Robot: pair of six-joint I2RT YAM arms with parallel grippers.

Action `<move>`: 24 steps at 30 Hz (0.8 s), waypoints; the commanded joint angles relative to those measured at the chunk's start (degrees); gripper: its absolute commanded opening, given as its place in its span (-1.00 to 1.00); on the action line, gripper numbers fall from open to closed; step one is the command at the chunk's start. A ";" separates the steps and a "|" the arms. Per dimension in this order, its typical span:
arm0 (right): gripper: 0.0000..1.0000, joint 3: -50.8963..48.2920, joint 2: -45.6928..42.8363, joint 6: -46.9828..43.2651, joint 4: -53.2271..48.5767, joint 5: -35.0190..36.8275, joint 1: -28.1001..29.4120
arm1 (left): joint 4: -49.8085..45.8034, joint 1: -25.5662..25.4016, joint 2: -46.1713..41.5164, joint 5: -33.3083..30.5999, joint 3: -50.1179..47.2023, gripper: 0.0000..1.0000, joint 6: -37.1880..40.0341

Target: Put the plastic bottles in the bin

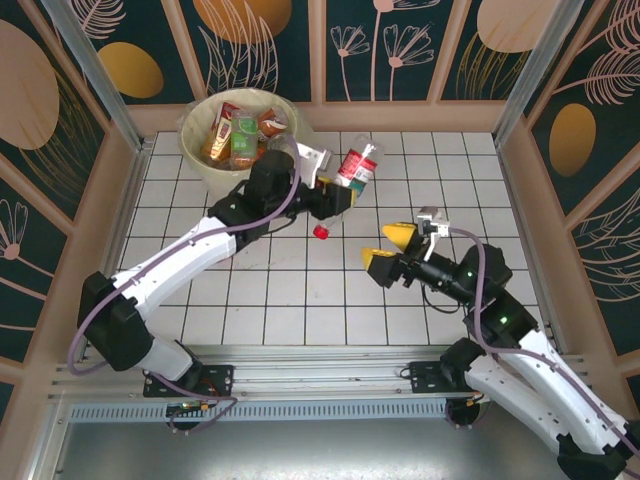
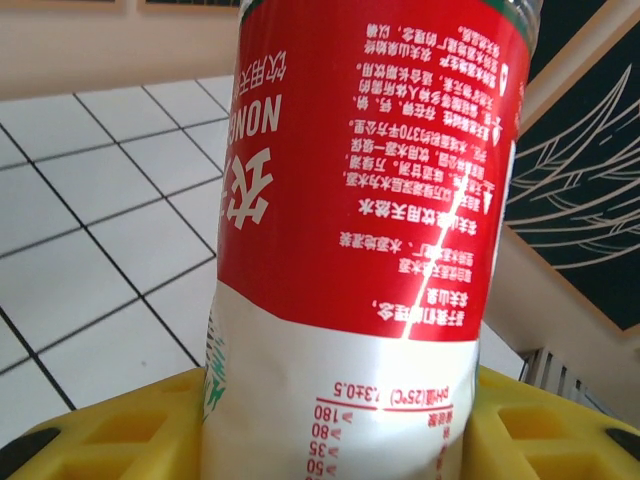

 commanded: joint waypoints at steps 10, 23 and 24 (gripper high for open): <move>0.98 2.43 -3.89 -1.00 -2.57 6.63 0.42 | -12.71 7.90 8.80 -3.67 25.71 -0.03 4.92; 0.98 2.64 -1.58 -2.15 -2.69 6.90 0.44 | -20.98 18.21 7.59 -25.65 31.80 0.01 13.36; 0.98 2.55 -1.51 -2.06 -2.58 6.87 0.40 | -21.06 19.38 7.51 -25.58 31.32 0.01 13.48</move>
